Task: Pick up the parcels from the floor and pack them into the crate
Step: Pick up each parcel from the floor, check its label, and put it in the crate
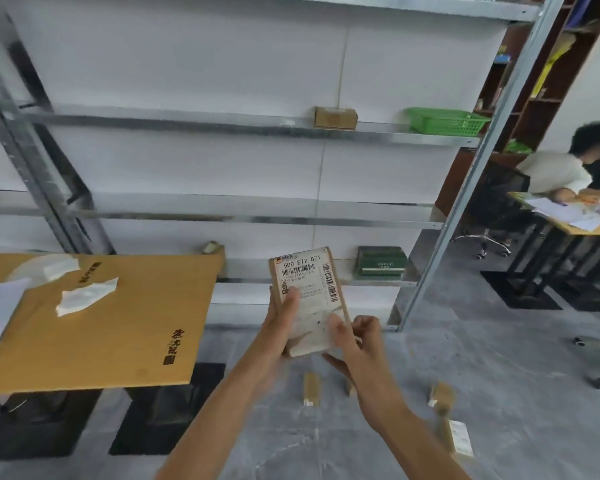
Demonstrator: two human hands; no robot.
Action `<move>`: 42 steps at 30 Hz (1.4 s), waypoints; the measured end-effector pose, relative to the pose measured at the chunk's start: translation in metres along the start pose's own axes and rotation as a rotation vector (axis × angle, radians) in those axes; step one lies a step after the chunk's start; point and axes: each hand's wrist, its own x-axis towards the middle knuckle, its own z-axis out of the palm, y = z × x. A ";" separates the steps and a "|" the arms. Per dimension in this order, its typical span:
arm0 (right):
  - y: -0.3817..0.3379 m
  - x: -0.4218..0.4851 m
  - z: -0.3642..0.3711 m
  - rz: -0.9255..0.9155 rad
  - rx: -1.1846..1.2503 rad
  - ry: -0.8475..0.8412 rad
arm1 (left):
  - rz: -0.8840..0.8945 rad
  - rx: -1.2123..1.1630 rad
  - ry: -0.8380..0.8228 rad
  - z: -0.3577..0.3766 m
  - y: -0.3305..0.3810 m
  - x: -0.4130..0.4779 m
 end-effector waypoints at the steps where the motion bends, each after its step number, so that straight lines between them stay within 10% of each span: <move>1: 0.003 -0.006 0.014 0.013 -0.028 -0.016 | -0.004 0.015 0.007 -0.018 0.003 -0.009; 30: 0.122 -0.055 0.346 0.260 -0.113 -0.441 | 0.073 0.517 0.781 -0.371 0.035 -0.174; 42: 0.178 -0.102 0.495 0.308 -0.118 -0.484 | -0.007 0.383 0.660 -0.540 0.051 -0.231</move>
